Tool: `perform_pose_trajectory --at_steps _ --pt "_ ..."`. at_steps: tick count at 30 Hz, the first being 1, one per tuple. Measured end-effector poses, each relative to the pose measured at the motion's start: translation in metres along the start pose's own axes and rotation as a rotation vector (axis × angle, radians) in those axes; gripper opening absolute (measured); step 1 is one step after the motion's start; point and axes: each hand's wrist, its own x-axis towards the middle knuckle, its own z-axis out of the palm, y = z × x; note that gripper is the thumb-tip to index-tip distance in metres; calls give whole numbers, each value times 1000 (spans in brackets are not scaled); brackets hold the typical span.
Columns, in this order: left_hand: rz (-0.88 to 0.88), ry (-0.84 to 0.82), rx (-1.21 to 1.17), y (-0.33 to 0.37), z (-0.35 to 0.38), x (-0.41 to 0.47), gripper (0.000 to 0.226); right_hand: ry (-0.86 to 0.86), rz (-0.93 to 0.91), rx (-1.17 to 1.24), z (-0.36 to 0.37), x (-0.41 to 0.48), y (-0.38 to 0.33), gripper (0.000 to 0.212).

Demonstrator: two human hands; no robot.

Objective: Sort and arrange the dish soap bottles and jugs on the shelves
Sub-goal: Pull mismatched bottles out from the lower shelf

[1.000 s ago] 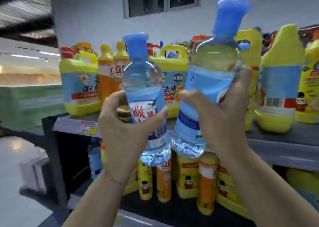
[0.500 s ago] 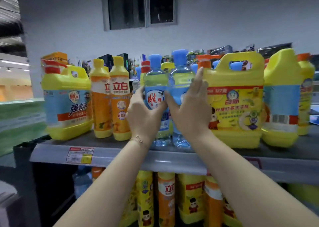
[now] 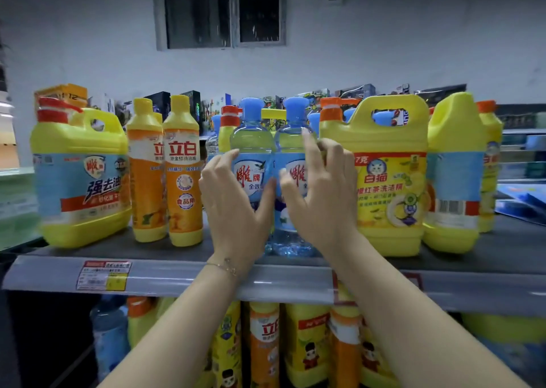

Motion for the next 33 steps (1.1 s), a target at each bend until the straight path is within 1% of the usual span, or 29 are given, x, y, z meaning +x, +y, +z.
perform_pose_trajectory --at_steps 2,4,6,9,11,12,13,16,17,19,21,24,26,29,31,33 --pt "87 5 0 12 2 0 52 117 18 58 -18 7 17 54" --pt "143 -45 -26 28 5 0 44 221 95 28 -33 17 36 56" --pt "204 -115 -56 47 12 -1 37 206 227 -17 -46 27 54 63" --pt "277 -251 -100 70 25 -10 34 81 379 -61 -51 35 70 72" --pt "267 -339 -117 78 32 -19 38 27 409 -38 -50 37 68 76" --pt "245 -373 -123 79 35 -23 42 29 416 -14 -51 38 66 78" --pt "219 -397 -123 80 38 -27 46 61 431 20 -53 40 64 81" --pt "147 -428 -131 78 44 -36 60 224 486 130 -66 46 66 86" --pt "121 -427 -160 78 46 -37 61 238 492 147 -70 47 69 84" --pt "76 -411 -218 79 49 -38 62 186 501 168 -76 45 73 80" --pt "54 -394 -218 80 52 -38 63 113 514 193 -77 40 76 81" --pt "40 -383 -200 82 57 -43 66 -2 533 325 -78 28 77 96" --pt "33 -379 -212 84 58 -46 69 -75 518 345 -78 20 77 109" --pt "44 -370 -211 82 59 -49 72 -82 507 386 -75 14 80 119" --pt "37 -372 -226 82 59 -51 76 -74 570 479 -76 12 83 113" --pt "30 -374 -250 81 59 -51 79 -98 609 532 -77 11 85 97"
